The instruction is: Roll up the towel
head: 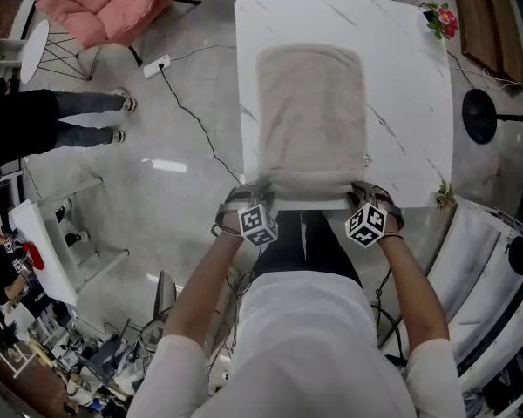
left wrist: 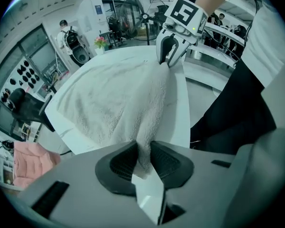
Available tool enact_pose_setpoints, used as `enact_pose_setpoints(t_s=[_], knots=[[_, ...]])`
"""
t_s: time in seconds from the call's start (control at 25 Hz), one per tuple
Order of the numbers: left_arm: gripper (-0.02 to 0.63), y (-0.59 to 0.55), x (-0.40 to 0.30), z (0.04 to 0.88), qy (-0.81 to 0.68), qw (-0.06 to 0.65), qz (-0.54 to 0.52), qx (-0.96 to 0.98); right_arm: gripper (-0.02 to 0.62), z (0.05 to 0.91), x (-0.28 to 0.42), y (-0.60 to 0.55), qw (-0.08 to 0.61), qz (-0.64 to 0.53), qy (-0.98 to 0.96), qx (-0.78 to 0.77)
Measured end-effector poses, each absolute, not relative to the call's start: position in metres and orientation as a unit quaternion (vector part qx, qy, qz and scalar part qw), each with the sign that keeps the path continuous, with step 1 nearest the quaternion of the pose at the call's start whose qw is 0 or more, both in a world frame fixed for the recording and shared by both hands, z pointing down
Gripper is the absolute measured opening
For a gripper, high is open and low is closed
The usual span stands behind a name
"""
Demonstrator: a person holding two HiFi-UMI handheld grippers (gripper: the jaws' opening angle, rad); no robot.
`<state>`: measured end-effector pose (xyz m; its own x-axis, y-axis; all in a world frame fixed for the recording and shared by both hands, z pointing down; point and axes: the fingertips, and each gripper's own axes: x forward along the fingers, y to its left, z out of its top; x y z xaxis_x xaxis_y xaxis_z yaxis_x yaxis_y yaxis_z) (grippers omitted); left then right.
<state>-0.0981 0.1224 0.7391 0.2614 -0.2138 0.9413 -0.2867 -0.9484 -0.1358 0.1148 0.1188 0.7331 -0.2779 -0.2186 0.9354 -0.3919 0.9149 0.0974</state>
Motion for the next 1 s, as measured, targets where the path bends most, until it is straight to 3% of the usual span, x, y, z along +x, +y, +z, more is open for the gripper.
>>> enact_pose_setpoints(t_s=[0.08, 0.2, 0.6, 1.0], knots=[[0.077, 0.129, -0.100, 0.738, -0.150, 0.022, 0.589, 0.794, 0.077, 0.733, 0.115, 0.124, 0.570, 0.077, -0.796, 0.188], [0.071, 0.142, -0.102, 0.735, -0.139, 0.032, 0.588, 0.796, 0.063, 0.731, 0.114, 0.135, 0.570, 0.081, -0.800, 0.172], [0.066, 0.187, -0.102, 0.721, -0.045, 0.096, 0.589, 0.801, 0.061, 0.715, 0.115, 0.181, 0.562, 0.163, -0.806, 0.093], [0.071, 0.141, -0.099, 0.705, 0.025, 0.142, 0.597, 0.789, 0.075, 0.701, 0.117, 0.125, 0.554, 0.197, -0.803, 0.094]])
